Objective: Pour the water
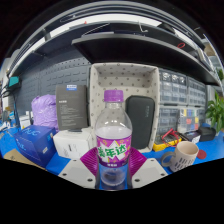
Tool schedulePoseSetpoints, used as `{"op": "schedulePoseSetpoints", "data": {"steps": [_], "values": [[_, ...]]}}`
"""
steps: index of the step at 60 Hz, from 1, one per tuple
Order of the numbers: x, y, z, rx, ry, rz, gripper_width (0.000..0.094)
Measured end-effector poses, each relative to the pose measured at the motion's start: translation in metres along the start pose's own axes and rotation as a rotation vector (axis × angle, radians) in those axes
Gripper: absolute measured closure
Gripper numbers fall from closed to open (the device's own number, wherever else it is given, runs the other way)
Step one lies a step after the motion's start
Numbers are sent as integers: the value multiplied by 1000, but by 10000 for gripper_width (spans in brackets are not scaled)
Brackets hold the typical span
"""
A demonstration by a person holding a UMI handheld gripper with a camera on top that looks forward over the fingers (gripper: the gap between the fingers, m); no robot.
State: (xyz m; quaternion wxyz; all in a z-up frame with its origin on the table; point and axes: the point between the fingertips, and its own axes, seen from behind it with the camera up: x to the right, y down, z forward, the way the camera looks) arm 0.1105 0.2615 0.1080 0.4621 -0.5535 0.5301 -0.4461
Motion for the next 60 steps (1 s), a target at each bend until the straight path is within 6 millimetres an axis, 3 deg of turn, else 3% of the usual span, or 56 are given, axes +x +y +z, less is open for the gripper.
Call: {"op": "schedulePoseSetpoints", "data": {"steps": [12,19,33,47,60], "values": [[1,2,-2,-24,5,22,572],[10,2,2,-61,12,117,571],[51,-9,-3,-101,15,538,572],[94,-11,0,-143,-8,1111,572],[103,-17,5,-222,-66,1473,573]]}}
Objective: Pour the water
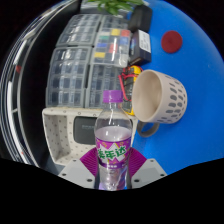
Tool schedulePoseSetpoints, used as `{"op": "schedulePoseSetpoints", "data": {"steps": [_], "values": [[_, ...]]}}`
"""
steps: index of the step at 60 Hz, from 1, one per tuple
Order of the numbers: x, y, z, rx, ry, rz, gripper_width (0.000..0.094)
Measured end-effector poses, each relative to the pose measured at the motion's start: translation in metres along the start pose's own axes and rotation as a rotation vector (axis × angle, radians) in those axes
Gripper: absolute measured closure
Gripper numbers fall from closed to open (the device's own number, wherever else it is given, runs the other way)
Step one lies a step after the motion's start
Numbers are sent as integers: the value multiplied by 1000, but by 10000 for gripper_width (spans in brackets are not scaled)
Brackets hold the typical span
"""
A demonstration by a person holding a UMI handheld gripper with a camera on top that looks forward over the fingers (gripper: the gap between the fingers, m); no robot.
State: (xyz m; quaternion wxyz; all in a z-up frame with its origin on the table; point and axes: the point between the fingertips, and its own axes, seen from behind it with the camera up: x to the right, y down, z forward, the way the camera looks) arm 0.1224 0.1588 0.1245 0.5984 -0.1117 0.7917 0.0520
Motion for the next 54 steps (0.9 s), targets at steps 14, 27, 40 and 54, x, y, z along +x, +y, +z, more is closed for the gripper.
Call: {"op": "schedulePoseSetpoints", "data": {"steps": [14,27,40,54], "values": [[-10,0,-1,-76,-46,330,574],[-9,-1,-7,-115,-28,386,573],[-37,-37,-27,-54,-52,23,572],[-103,-136,-64,152,-75,-684,571]]}}
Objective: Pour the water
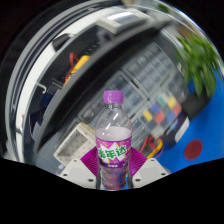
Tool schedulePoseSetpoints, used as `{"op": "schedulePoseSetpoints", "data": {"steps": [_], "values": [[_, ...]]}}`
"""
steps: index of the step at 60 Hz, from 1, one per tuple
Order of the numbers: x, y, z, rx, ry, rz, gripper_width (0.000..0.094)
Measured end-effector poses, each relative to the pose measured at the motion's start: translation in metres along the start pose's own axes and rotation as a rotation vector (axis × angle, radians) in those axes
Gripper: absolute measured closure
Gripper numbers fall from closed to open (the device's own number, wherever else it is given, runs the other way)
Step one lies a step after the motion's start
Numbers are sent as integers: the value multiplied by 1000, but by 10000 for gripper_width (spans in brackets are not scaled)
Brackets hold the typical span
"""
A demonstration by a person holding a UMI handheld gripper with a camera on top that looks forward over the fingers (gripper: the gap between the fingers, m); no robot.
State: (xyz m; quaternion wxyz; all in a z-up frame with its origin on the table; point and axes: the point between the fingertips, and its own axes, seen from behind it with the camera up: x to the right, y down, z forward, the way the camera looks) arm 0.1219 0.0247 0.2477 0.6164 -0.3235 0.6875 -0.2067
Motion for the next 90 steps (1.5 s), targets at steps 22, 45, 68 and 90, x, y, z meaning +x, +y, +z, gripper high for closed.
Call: {"op": "schedulePoseSetpoints", "data": {"steps": [22,45,68,90], "values": [[114,-82,3,47,195,-787,572],[218,-27,25,-53,212,-828,570],[223,-28,14,-17,204,-768,475],[229,-2,-36,-91,308,-749,279]]}}
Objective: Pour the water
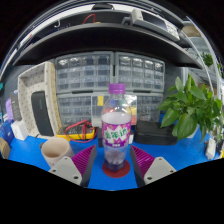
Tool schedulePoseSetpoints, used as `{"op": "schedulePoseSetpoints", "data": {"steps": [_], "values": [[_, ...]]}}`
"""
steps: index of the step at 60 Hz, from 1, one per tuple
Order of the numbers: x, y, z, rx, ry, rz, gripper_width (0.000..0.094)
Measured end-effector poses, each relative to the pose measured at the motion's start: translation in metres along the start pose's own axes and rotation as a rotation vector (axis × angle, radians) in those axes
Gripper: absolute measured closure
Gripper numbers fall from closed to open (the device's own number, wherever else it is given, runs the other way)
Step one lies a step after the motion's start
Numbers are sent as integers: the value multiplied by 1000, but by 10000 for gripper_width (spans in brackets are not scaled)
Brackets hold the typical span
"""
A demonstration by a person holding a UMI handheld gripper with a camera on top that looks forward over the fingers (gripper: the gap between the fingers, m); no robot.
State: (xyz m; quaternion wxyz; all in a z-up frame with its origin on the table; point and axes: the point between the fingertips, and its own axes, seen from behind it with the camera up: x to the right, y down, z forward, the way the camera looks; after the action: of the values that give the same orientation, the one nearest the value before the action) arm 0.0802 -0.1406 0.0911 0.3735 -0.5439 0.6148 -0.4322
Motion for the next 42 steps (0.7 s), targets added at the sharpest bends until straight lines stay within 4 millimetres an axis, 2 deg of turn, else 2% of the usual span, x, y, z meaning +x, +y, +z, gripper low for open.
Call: {"op": "schedulePoseSetpoints", "data": {"steps": [7,14,31,42], "values": [[-15,7,-36,-36,9,-4,285],[-36,2,-70,-48,13,14,283],[-89,-49,-138,-21,-24,26,282],[-105,-86,-168,29,-27,16,275]]}}
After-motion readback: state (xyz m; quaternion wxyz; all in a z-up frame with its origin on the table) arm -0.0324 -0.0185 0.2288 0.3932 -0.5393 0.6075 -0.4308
